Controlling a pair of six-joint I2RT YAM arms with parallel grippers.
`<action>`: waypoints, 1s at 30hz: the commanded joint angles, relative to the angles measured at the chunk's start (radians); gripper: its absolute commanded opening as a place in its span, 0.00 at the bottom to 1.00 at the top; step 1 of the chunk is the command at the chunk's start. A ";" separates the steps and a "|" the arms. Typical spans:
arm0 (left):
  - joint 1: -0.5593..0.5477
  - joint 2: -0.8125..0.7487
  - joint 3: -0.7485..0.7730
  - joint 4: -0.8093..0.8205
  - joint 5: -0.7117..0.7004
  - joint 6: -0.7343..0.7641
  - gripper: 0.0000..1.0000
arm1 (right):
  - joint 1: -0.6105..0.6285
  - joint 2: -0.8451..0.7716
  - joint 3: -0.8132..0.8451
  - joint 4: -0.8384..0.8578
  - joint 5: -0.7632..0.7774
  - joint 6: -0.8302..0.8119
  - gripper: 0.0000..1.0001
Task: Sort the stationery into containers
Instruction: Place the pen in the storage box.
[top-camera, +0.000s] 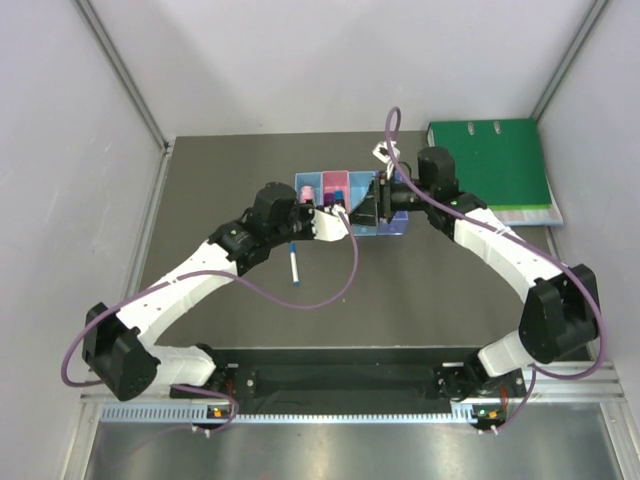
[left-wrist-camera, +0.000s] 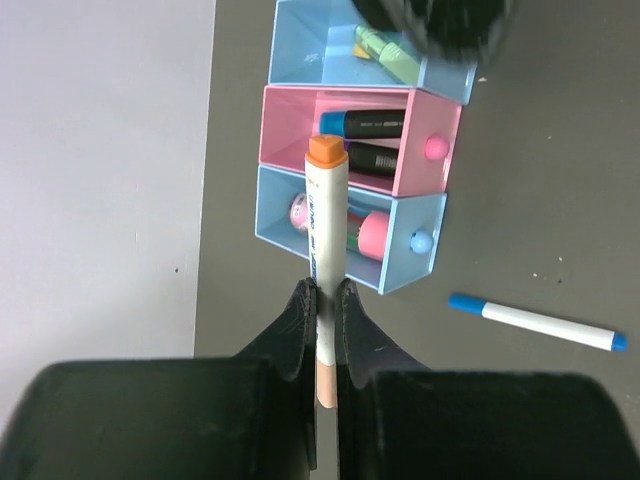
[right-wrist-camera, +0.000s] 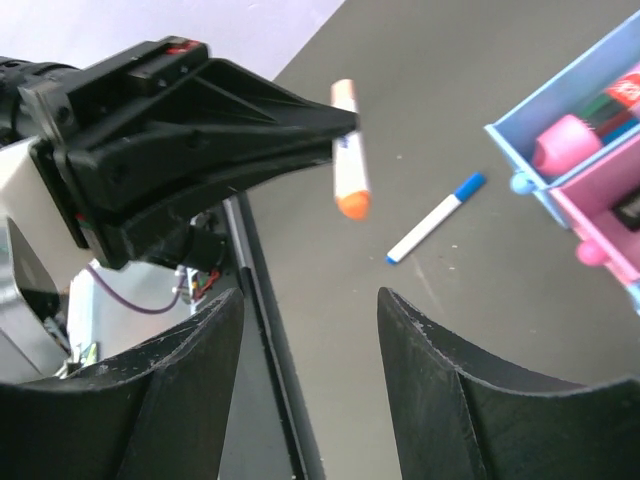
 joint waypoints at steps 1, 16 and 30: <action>-0.027 0.015 0.058 0.085 0.022 0.013 0.00 | 0.028 -0.018 0.009 0.062 -0.020 0.009 0.56; -0.091 -0.024 0.046 0.069 0.034 0.008 0.00 | 0.042 0.042 0.061 0.062 -0.004 -0.021 0.55; -0.108 -0.071 -0.045 0.063 0.048 0.112 0.00 | 0.070 0.048 0.070 0.031 0.000 -0.051 0.51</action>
